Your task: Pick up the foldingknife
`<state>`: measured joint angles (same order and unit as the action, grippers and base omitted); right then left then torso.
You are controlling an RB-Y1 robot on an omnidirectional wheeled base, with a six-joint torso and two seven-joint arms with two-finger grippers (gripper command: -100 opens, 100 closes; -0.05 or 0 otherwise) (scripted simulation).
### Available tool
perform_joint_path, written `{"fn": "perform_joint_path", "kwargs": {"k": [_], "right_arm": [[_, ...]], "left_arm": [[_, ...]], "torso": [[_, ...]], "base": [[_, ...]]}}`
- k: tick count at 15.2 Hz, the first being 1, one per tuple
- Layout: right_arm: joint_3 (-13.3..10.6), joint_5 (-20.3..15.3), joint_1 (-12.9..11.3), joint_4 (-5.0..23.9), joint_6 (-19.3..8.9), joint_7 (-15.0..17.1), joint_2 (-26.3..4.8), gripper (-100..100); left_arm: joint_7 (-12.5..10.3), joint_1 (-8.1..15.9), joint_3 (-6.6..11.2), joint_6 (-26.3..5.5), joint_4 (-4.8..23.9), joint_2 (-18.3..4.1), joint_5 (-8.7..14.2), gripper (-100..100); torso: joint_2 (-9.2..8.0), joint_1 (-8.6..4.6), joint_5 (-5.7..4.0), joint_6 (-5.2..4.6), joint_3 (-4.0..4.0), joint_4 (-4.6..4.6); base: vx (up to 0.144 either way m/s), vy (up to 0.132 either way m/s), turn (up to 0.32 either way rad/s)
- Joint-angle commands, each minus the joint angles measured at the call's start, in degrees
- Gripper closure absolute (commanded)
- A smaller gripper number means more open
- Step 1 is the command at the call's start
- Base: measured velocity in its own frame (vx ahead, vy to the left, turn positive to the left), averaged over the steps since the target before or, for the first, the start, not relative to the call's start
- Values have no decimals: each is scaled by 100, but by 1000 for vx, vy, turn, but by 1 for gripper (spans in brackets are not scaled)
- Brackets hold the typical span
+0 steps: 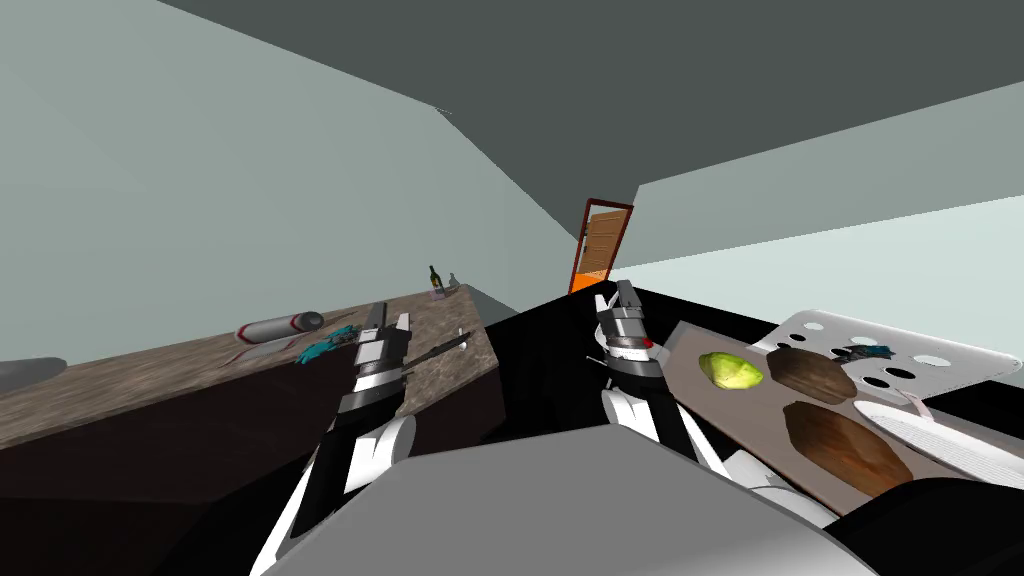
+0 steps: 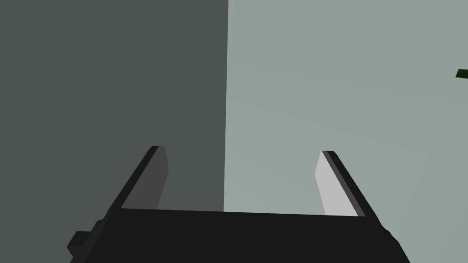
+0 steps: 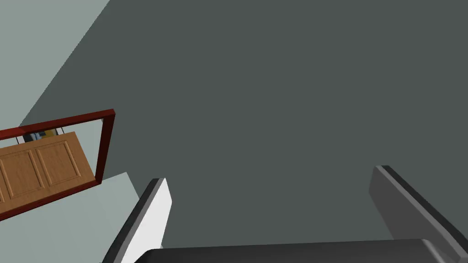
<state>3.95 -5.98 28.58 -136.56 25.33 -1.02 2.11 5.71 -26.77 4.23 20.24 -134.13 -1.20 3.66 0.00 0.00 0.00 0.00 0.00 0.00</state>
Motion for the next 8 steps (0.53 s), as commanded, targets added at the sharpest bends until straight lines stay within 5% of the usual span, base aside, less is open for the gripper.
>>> {"fn": "perform_joint_path", "kwargs": {"k": [1,8], "right_arm": [[0,0,0,0,0,0,0,0],[0,0,-1,0,0,0,0,0]], "left_arm": [[-49,23,61,-181,82,-269,90,-100],[-223,101,271,-825,376,-826,410,-100]], "torso": [[0,0,0,0,0,0],[-6,3,1,-2,3,1]], "base": [[-5,-4,-76],[-14,0,-115]]}}
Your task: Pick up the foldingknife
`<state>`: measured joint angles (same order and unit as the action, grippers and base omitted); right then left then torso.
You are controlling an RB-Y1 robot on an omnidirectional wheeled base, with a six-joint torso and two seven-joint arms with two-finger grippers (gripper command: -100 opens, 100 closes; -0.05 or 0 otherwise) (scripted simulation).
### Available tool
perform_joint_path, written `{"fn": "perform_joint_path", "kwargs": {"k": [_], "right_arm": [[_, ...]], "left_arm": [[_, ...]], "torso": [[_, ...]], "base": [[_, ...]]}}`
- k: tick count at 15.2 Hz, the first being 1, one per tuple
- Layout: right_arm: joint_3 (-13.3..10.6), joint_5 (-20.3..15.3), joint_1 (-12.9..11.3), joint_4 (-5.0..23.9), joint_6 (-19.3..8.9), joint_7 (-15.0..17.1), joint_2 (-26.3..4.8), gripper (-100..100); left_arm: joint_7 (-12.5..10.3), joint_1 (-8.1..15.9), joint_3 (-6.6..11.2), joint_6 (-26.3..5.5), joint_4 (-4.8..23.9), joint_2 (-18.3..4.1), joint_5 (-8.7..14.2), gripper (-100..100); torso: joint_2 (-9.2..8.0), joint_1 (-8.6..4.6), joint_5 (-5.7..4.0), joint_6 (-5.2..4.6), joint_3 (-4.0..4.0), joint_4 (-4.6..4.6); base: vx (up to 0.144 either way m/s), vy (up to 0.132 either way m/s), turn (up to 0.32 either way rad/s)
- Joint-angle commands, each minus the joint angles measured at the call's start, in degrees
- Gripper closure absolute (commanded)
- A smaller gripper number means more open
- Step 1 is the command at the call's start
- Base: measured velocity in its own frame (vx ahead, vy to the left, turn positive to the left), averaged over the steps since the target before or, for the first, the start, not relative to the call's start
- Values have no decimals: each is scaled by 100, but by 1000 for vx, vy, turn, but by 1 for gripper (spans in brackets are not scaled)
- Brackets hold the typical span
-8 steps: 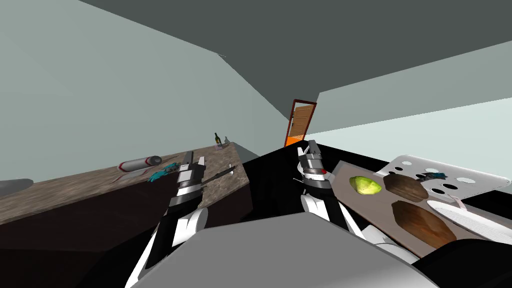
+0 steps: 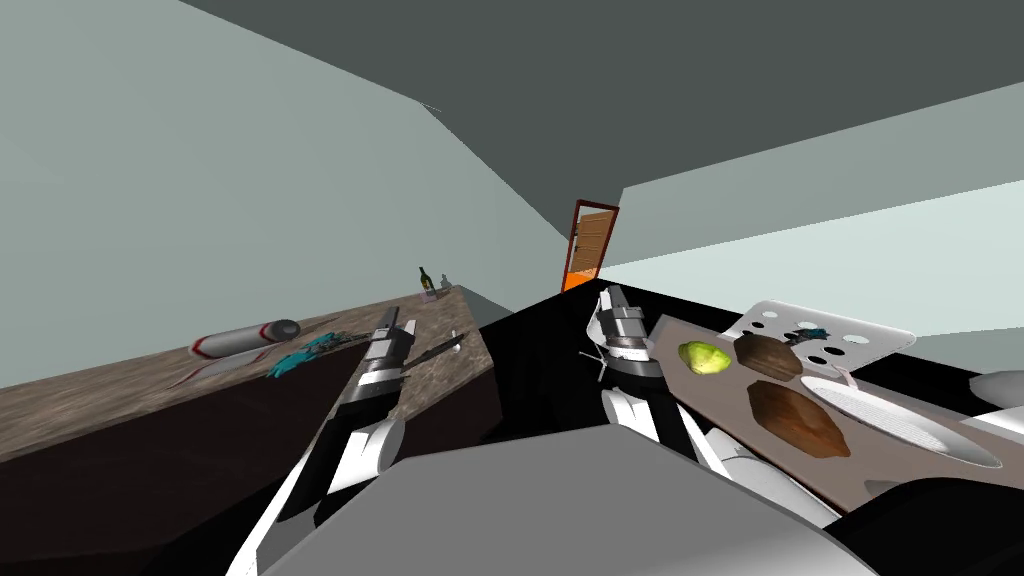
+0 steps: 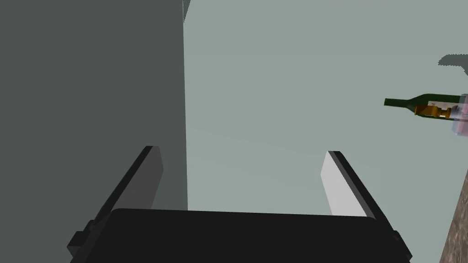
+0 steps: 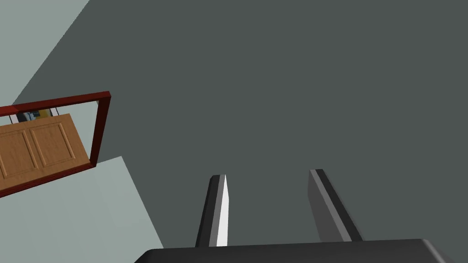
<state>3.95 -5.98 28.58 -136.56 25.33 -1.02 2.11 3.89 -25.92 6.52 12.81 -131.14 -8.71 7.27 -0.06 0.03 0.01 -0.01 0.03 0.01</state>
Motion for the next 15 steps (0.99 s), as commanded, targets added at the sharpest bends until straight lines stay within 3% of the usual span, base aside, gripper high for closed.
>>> {"fn": "perform_joint_path", "kwargs": {"k": [1,2,3,5,8,9,10,12,13,15], "right_arm": [[0,0,0,0,0,0,0,0],[0,0,0,0,0,0,0,0],[0,0,0,0,0,0,0,0],[0,0,0,0,0,0,0,0],[0,0,0,0,0,0,0,0],[0,0,0,0,0,0,0,0],[0,0,0,0,0,0,0,0],[0,0,0,0,0,0,0,0],[0,0,0,0,0,0,0,0],[0,0,0,0,0,0,0,0]], "left_arm": [[-101,42,114,-286,180,-229,159,-100],[-101,42,114,-304,180,-229,159,-100],[-167,70,192,-502,292,-389,280,-100],[-167,70,192,-549,292,-389,280,-100],[-314,131,365,-956,544,-719,552,-100],[-314,131,365,-1097,544,-719,552,-100],[-395,163,459,-1269,683,-889,701,-100],[-395,163,459,-1398,683,-889,701,-100],[-480,196,557,-1581,830,-1062,858,-100],[-480,196,557,-1715,830,-1062,858,-100]], "torso": [[0,0,0,0,0,0],[0,0,0,-1,0,0],[1,0,0,-1,0,0],[0,0,0,-1,0,0],[2,-1,0,-1,-1,-1],[2,0,0,-3,-1,0],[2,0,0,-1,-1,0],[1,0,0,-1,-1,0],[2,0,0,0,-1,0],[0,0,0,-1,0,0]], "base": [[-14,-2,-110],[-13,-1,-94],[-16,-2,-142],[-12,1,-84],[-11,-1,-131],[-13,-1,-137],[-14,-3,-185],[-14,0,-92],[-14,-1,-137],[-13,1,-99]]}}
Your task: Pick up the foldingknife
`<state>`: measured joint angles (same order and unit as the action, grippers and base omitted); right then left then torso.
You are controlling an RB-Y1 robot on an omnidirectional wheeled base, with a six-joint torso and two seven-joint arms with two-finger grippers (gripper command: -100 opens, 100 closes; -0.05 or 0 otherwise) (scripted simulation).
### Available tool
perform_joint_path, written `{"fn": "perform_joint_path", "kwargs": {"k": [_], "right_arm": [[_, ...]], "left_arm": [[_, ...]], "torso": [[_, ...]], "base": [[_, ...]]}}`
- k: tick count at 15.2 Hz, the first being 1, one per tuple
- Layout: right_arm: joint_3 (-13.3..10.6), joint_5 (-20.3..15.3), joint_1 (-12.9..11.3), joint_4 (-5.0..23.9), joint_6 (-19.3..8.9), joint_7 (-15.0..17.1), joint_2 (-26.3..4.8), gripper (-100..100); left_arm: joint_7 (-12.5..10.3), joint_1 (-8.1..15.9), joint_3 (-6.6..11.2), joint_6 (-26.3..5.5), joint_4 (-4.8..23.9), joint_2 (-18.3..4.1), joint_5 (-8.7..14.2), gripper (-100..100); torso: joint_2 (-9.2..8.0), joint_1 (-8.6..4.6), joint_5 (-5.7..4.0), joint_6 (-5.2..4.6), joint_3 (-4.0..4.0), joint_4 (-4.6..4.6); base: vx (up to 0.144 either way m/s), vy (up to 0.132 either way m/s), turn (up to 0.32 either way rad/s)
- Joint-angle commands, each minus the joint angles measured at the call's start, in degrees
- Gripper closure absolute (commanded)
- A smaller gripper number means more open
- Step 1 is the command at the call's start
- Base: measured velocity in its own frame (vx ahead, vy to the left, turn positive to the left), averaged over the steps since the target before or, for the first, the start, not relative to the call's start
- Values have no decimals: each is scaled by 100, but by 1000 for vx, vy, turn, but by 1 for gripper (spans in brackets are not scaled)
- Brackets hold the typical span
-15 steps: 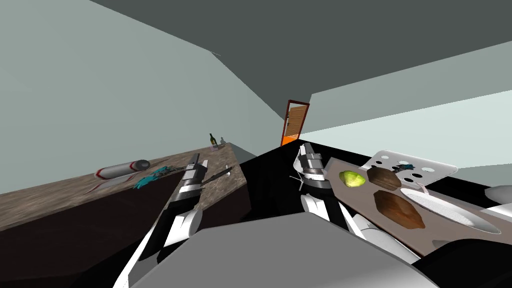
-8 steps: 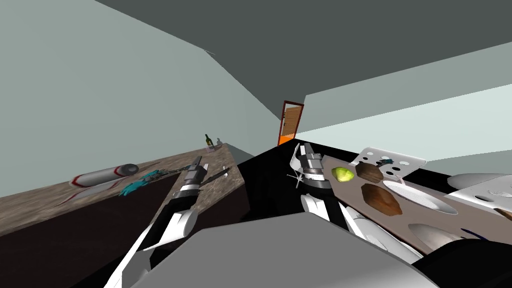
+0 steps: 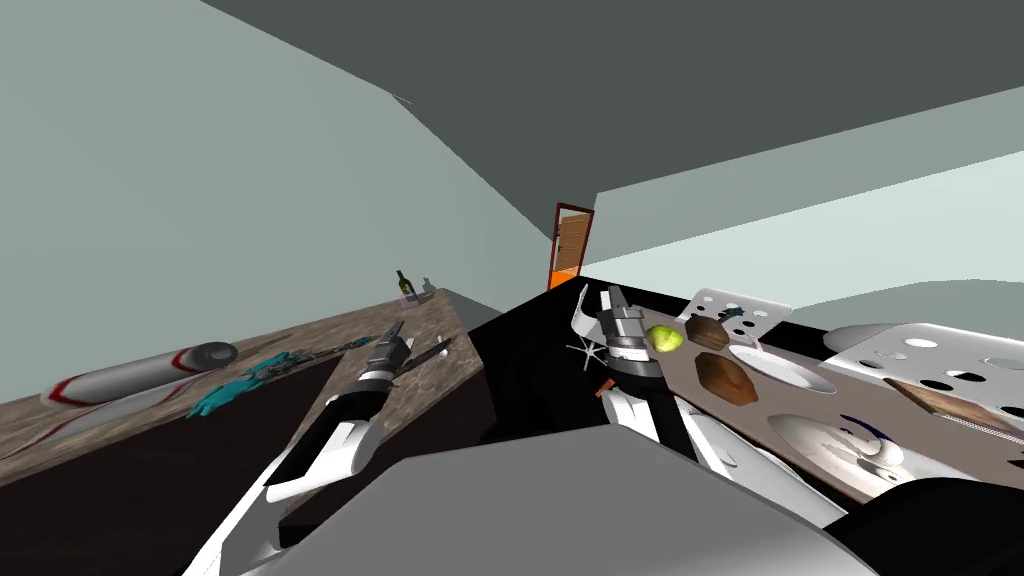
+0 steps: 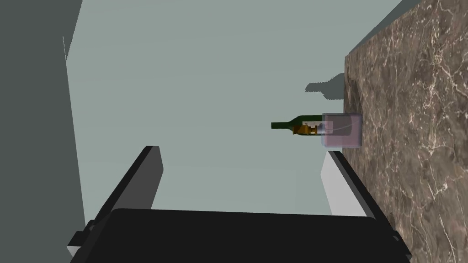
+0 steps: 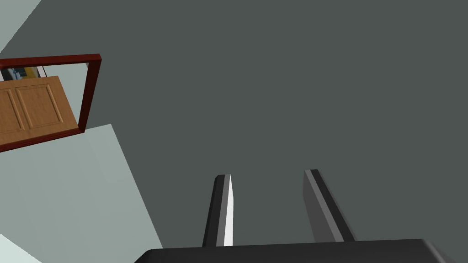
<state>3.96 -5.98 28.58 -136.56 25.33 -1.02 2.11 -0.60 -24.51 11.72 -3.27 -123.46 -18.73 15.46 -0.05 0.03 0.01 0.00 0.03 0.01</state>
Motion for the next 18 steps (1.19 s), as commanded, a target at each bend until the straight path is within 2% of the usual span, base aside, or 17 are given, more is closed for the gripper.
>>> {"fn": "perform_joint_path", "kwargs": {"k": [1,3,4,6,7,9,10,12,13,15,16,18], "right_arm": [[0,0,0,0,0,0,0,0],[0,0,0,0,0,0,0,0],[0,0,0,0,0,0,0,0],[0,0,0,0,0,0,0,0],[0,0,0,0,0,0,0,0],[0,0,0,0,0,0,0,0],[0,0,0,0,0,0,0,0],[0,0,-1,0,0,0,0,0],[0,0,0,0,0,0,0,0],[0,0,0,0,0,0,0,0],[0,0,0,0,0,0,0,0],[0,0,0,0,0,0,0,0]], "left_arm": [[-119,89,139,-286,215,-234,204,-100],[-119,89,139,-438,215,-234,204,-100],[-211,123,243,-598,375,-409,374,-100],[-211,123,243,-782,375,-409,374,-100],[-305,157,350,-928,540,-584,550,-100],[-305,157,350,-1137,540,-584,550,-100],[-402,191,458,-1369,711,-760,730,-100],[-402,191,458,-1501,711,-760,730,-100],[-501,225,568,-1654,886,-934,915,-100],[-501,225,568,-1874,886,-934,915,-100],[-602,258,678,-2005,1065,-1107,1102,-100],[-602,258,678,-2245,1065,-1107,1102,-100]], "torso": [[0,0,0,0,0,0],[1,0,0,-2,0,0],[1,0,0,-1,-1,0],[1,0,0,-2,-1,0],[1,0,0,0,-1,0],[1,0,0,-3,-1,0],[1,0,0,0,-1,0],[1,2,0,-3,-1,0],[1,1,0,0,-1,0],[1,0,0,-2,-1,0],[1,1,0,0,-1,0],[1,0,-1,-3,-1,0]], "base": [[-12,-4,-118],[-12,-1,-108],[-11,-3,-156],[-10,2,-114],[-13,-2,-151],[-12,0,-115],[-11,-1,-134],[-12,1,-124],[-11,0,-126],[-11,1,-115],[-12,-3,-173],[-12,2,-123]]}}
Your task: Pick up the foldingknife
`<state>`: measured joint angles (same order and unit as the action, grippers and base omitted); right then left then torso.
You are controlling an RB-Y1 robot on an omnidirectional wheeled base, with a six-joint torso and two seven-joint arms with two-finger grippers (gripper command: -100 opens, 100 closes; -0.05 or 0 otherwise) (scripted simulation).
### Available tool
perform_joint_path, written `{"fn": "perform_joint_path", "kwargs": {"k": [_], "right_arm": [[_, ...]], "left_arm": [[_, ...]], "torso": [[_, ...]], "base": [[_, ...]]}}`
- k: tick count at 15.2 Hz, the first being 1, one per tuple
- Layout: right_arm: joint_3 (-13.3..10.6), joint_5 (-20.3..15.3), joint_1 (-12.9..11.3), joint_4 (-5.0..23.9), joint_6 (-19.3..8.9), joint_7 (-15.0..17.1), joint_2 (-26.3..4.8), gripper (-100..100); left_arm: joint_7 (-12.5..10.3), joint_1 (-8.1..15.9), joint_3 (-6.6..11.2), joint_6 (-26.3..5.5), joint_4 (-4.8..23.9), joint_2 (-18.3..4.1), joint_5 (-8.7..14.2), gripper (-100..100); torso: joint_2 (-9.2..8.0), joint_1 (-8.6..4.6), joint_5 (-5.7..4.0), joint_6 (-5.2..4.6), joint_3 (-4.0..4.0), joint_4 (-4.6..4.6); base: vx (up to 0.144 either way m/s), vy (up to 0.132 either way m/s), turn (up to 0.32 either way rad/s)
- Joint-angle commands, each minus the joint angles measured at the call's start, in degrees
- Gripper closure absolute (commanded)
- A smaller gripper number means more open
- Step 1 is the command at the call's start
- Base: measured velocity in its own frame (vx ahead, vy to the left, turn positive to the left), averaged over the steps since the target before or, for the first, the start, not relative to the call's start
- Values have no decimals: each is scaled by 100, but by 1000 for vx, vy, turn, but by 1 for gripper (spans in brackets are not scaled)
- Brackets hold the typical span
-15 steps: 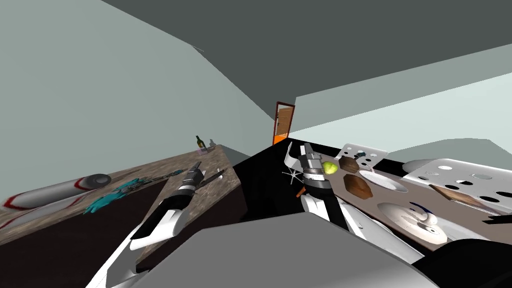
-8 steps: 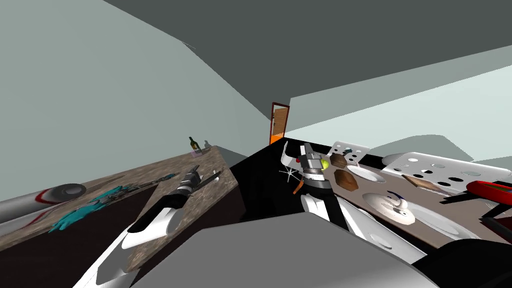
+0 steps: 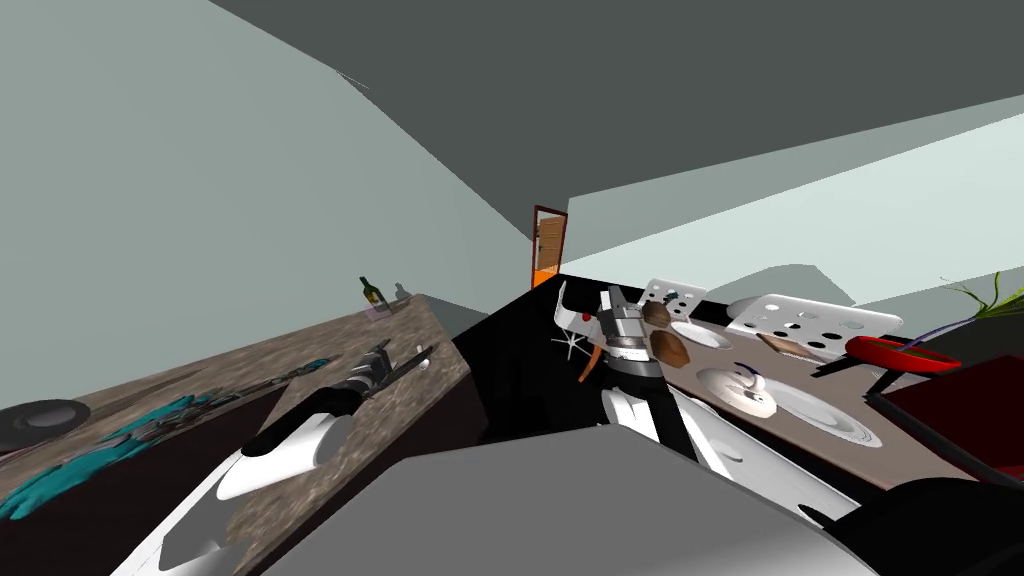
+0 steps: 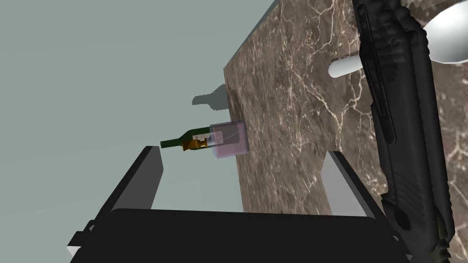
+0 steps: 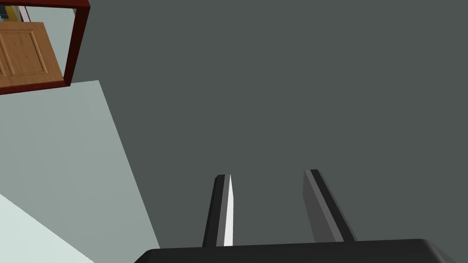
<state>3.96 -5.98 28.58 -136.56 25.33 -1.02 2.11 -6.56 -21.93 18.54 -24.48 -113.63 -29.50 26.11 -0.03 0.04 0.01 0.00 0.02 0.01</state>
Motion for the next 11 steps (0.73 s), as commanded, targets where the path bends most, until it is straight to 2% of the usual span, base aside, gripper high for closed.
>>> {"fn": "perform_joint_path", "kwargs": {"k": [1,3,4,5,7,8,10,11], "right_arm": [[0,0,0,0,0,0,0,0],[0,0,0,0,0,0,0,0],[0,0,0,0,0,0,0,0],[0,0,0,0,0,0,0,0],[0,0,0,0,0,0,0,0],[0,0,0,0,0,0,0,0],[0,0,0,0,0,0,0,0],[0,0,0,0,0,0,0,0]], "left_arm": [[-108,33,106,-286,263,-202,227,-100],[-108,33,106,-505,263,-202,227,-100],[-108,33,106,-517,263,-202,227,-100],[-211,64,216,-699,447,-370,419,-100],[-211,64,216,-906,447,-370,419,-100],[-314,95,325,-1118,633,-535,611,-100],[-314,95,325,-1296,633,-535,611,-100],[-417,124,432,-1445,819,-696,804,-100]], "torso": [[0,0,0,0,0,0],[0,1,0,-2,0,0],[0,1,0,1,0,0],[1,1,1,1,-1,0],[1,-1,0,-3,-1,0],[1,0,0,-1,-1,0],[1,1,0,-3,-1,0],[1,1,1,-1,-1,0]], "base": [[-10,-1,-170],[-11,2,-124],[-5,4,23],[-8,-2,-110],[-9,1,-136],[-9,1,-145],[-10,4,-137],[-11,0,-167]]}}
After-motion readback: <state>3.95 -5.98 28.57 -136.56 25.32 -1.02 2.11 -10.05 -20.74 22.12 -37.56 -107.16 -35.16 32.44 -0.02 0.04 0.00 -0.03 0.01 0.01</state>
